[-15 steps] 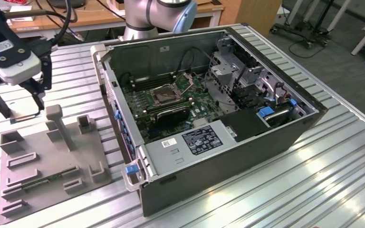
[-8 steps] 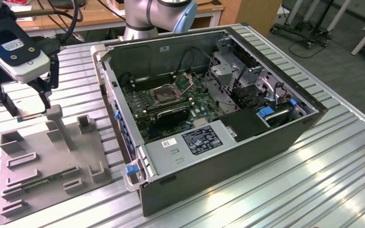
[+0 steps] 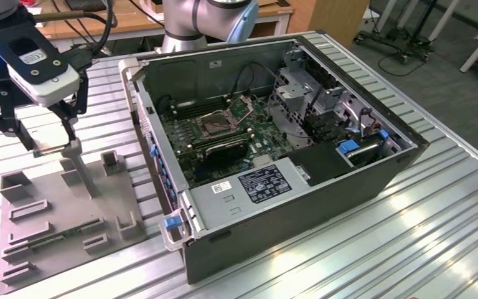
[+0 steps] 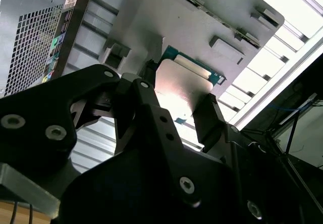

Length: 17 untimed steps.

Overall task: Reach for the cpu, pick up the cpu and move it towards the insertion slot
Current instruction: 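Pick up the cpu and move it towards the insertion slot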

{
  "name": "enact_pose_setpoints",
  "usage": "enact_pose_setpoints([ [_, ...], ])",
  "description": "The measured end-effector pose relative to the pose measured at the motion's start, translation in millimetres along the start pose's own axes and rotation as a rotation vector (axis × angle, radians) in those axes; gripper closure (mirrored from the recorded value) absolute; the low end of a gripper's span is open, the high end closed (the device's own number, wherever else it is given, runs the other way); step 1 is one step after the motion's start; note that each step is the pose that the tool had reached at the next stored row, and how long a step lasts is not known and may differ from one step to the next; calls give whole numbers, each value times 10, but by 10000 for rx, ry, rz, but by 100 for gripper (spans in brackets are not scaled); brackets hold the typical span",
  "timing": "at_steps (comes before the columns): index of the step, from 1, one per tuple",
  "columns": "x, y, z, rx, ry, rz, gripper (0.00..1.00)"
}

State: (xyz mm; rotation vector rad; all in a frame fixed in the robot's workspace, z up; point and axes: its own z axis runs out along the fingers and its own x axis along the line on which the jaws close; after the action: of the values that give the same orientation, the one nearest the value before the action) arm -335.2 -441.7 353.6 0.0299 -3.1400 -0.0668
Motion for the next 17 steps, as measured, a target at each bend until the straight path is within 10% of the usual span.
enact_pose_setpoints([
  [17, -98, -2, 0, 0, 1, 0, 46],
])
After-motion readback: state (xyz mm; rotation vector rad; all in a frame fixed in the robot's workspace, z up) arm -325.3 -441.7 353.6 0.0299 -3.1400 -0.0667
